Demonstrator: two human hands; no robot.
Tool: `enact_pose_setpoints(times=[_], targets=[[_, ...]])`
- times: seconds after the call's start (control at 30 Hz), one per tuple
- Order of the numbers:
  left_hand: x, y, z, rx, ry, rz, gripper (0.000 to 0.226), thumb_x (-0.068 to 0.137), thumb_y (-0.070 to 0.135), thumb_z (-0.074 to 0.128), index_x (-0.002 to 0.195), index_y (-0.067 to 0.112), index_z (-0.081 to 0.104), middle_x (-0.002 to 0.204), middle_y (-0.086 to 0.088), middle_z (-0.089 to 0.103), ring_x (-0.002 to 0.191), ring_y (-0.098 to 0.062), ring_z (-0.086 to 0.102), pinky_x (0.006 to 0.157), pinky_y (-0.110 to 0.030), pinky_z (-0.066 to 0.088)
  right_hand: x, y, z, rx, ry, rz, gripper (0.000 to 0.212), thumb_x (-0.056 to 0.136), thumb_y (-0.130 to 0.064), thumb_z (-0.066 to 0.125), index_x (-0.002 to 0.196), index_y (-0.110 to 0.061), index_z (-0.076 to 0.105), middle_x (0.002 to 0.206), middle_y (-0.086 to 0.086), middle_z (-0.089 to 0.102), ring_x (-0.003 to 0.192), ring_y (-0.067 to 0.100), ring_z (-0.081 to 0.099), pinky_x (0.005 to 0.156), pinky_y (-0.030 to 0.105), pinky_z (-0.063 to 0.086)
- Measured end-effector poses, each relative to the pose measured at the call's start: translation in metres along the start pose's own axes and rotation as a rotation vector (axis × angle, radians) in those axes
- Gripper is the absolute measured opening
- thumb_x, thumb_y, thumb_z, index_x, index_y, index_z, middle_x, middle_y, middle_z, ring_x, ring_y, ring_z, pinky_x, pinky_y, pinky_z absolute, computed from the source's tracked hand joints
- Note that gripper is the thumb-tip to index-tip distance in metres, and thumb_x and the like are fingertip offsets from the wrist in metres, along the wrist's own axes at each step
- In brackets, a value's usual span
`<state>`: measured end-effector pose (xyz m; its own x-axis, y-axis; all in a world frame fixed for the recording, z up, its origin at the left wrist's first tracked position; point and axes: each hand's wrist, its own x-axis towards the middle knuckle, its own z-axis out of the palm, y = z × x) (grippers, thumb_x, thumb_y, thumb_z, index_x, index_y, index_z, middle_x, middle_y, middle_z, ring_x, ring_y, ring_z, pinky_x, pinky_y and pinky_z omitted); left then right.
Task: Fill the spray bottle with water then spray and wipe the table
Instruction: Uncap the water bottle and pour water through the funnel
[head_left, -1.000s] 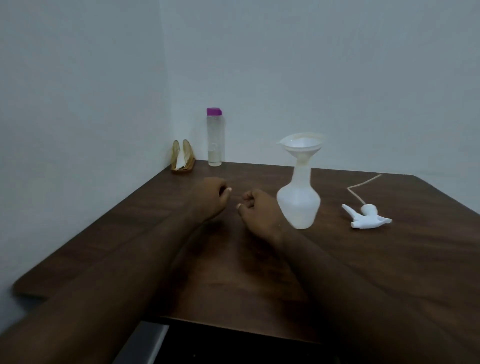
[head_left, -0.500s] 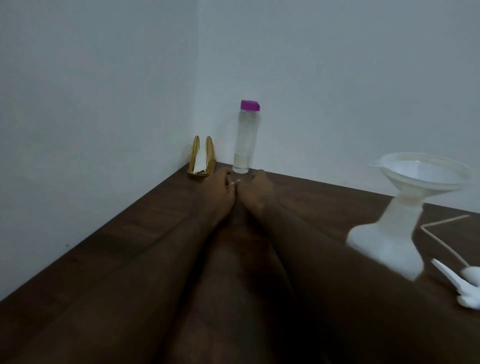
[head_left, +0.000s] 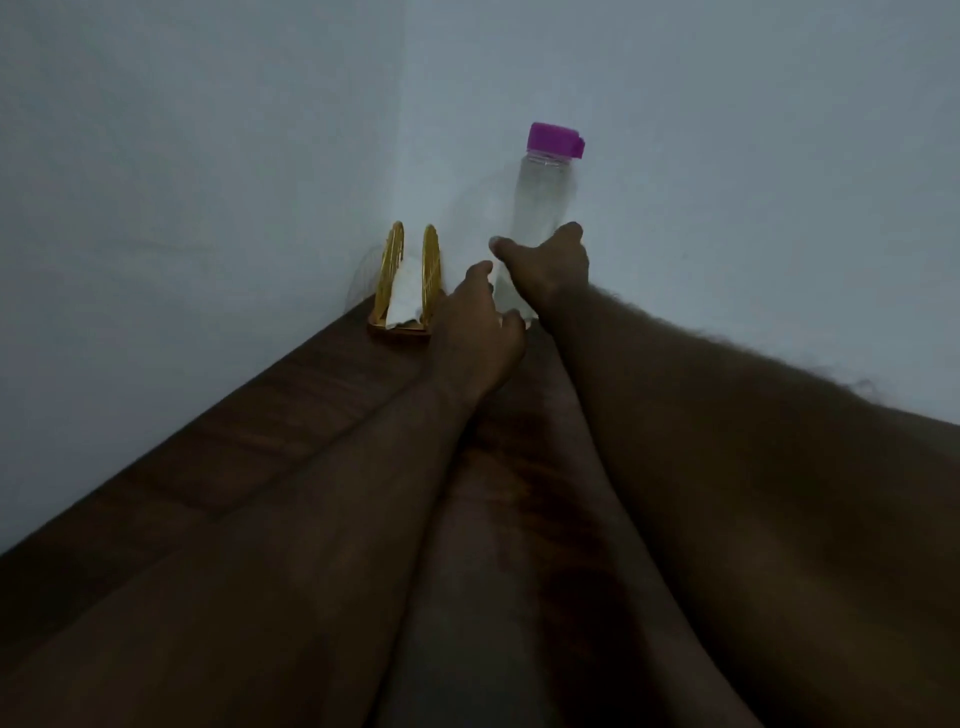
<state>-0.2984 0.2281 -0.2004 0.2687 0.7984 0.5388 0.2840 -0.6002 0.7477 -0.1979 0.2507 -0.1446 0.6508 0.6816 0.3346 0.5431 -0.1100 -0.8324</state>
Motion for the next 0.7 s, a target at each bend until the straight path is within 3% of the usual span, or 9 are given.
enact_pose_setpoints(times=[0.1, 0.3, 0.4, 0.53, 0.6, 0.7], targets=[[0.001, -0.003, -0.002, -0.015, -0.017, -0.014, 0.061, 0.091, 0.012, 0.056, 0.147, 0.006, 0.032, 0.144, -0.016, 0.047, 0.132, -0.028, 0.046, 0.108, -0.042, 0.041, 0.006, -0.002, 0.007, -0.029, 0.048, -0.011, 0.073, 0.081, -0.041, 0.074, 0.133, -0.004, 0.039, 0.133, 0.014, 0.052, 0.121, 0.03, 0.053, 0.093, 0.034, 0.045], [-0.005, 0.001, -0.008, 0.0, -0.013, -0.007, 0.06, 0.09, 0.008, 0.055, 0.146, 0.004, 0.034, 0.142, -0.016, 0.05, 0.13, -0.028, 0.047, 0.107, -0.04, 0.041, -0.007, -0.004, 0.0, -0.111, 0.023, -0.057, 0.058, 0.088, -0.032, 0.067, 0.128, 0.0, 0.04, 0.118, 0.01, 0.058, 0.112, 0.028, 0.058, 0.077, 0.027, 0.041], [-0.011, 0.008, -0.011, -0.013, 0.025, -0.026, 0.054, 0.093, 0.006, 0.05, 0.145, 0.005, 0.036, 0.138, -0.015, 0.053, 0.126, -0.025, 0.051, 0.103, -0.03, 0.042, -0.029, -0.003, -0.019, -0.135, -0.005, -0.061, 0.057, 0.089, -0.032, 0.067, 0.128, -0.001, 0.039, 0.115, 0.009, 0.057, 0.111, 0.028, 0.058, 0.077, 0.029, 0.041], [-0.025, 0.017, -0.017, 0.016, 0.08, -0.002, 0.041, 0.098, 0.009, 0.043, 0.138, 0.002, 0.047, 0.129, -0.016, 0.06, 0.119, -0.025, 0.055, 0.091, -0.017, 0.035, -0.069, -0.005, -0.047, -0.164, -0.013, -0.05, 0.061, 0.087, -0.034, 0.069, 0.129, -0.003, 0.038, 0.128, 0.015, 0.056, 0.117, 0.032, 0.056, 0.086, 0.034, 0.044], [-0.036, 0.023, -0.021, 0.043, 0.054, 0.044, 0.034, 0.1, 0.01, 0.042, 0.13, 0.001, 0.055, 0.122, -0.017, 0.063, 0.112, -0.025, 0.058, 0.086, -0.014, 0.034, -0.089, -0.006, -0.06, -0.171, -0.022, -0.047, 0.062, 0.086, -0.036, 0.07, 0.128, -0.003, 0.038, 0.128, 0.014, 0.056, 0.118, 0.033, 0.056, 0.089, 0.036, 0.046], [-0.062, 0.039, -0.028, 0.043, -0.031, 0.115, 0.026, 0.099, 0.01, 0.042, 0.11, 0.003, 0.064, 0.098, -0.013, 0.066, 0.084, -0.017, 0.058, 0.07, -0.016, 0.036, -0.121, -0.006, -0.082, -0.14, -0.048, -0.049, 0.061, 0.086, -0.036, 0.07, 0.127, -0.004, 0.039, 0.125, 0.013, 0.058, 0.115, 0.032, 0.058, 0.087, 0.036, 0.047]])
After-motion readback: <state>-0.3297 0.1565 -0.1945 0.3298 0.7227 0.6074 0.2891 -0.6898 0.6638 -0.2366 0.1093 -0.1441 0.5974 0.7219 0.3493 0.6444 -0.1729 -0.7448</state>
